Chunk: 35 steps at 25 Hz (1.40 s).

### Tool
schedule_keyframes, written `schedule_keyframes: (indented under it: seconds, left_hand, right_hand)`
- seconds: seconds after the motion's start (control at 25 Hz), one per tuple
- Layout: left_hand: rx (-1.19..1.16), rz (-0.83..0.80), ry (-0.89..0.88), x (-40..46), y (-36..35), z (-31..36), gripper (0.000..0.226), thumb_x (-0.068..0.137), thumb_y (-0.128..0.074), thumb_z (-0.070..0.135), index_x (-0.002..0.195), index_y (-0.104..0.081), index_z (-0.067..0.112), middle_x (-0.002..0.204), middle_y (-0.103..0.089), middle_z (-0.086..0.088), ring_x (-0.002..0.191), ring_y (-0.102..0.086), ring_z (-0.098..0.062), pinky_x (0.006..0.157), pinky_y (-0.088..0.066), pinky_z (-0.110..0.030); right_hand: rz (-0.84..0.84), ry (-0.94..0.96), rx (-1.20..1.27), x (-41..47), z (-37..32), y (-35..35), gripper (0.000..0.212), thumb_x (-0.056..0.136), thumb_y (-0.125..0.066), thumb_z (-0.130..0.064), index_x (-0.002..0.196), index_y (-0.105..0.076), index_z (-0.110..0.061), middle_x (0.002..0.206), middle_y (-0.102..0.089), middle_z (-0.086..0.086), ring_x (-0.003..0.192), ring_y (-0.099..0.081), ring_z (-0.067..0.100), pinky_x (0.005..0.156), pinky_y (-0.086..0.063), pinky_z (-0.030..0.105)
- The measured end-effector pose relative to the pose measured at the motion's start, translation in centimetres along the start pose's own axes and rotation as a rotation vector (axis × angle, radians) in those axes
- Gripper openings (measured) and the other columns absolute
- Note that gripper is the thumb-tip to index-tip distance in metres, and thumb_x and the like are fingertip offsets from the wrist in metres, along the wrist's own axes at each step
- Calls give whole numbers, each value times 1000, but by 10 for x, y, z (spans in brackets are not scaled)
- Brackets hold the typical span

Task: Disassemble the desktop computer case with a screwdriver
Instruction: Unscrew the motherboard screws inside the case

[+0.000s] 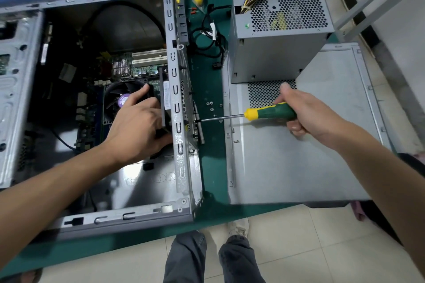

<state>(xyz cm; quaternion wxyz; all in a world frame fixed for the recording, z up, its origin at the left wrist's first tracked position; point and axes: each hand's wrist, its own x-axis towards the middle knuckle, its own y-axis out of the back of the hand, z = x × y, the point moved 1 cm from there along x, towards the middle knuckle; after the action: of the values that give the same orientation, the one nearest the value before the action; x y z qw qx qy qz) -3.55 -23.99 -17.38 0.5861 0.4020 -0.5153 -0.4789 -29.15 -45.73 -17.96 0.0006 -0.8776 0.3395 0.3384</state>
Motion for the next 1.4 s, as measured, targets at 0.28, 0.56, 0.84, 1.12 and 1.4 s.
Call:
schedule_keyframes:
  seconds: [0.28,0.56,0.84,1.12,1.4]
  left_hand:
    - [-14,-11,17,0,1,0,35,84,-47,43,69,-70,20,62,-62,1,76,-65,-32,109,-26,-43]
    - [-19,-8,6,0,1,1,36,85,-47,42,65,-68,20,62,-63,0,75,-66,-32,109,-26,-44]
    - [-6,-3,27,-1,-1,-1,36,84,-47,43,69,-70,20,66,-66,0,77,-67,-31,112,-21,-38]
    - [37,-27,17,-2,-4,-4,41,86,-44,43,64,-69,19,61,-61,3,74,-63,-29,113,-21,-40]
    - [47,-44,36,-2,-2,-3,43,86,-43,45,64,-70,18,62,-63,3,76,-64,-28,116,-14,-34]
  right_hand:
    - [-101,25,388,-2,3,3,16,85,-67,-26,98,-58,-20,86,-62,3,69,-62,17,61,-51,27]
    - [-92,73,504,2,2,7,26,86,-60,3,95,-59,-21,85,-60,2,65,-55,15,58,-45,24]
    - [4,10,91,3,1,0,27,98,-54,-38,97,-55,-11,67,-53,4,46,-37,12,44,-26,23]
    - [-26,11,261,-1,-4,1,28,87,-64,-43,96,-60,-16,82,-60,7,61,-58,18,56,-50,31]
    - [-129,102,631,1,-2,5,32,80,-59,10,96,-58,-19,95,-63,4,82,-63,17,74,-54,26]
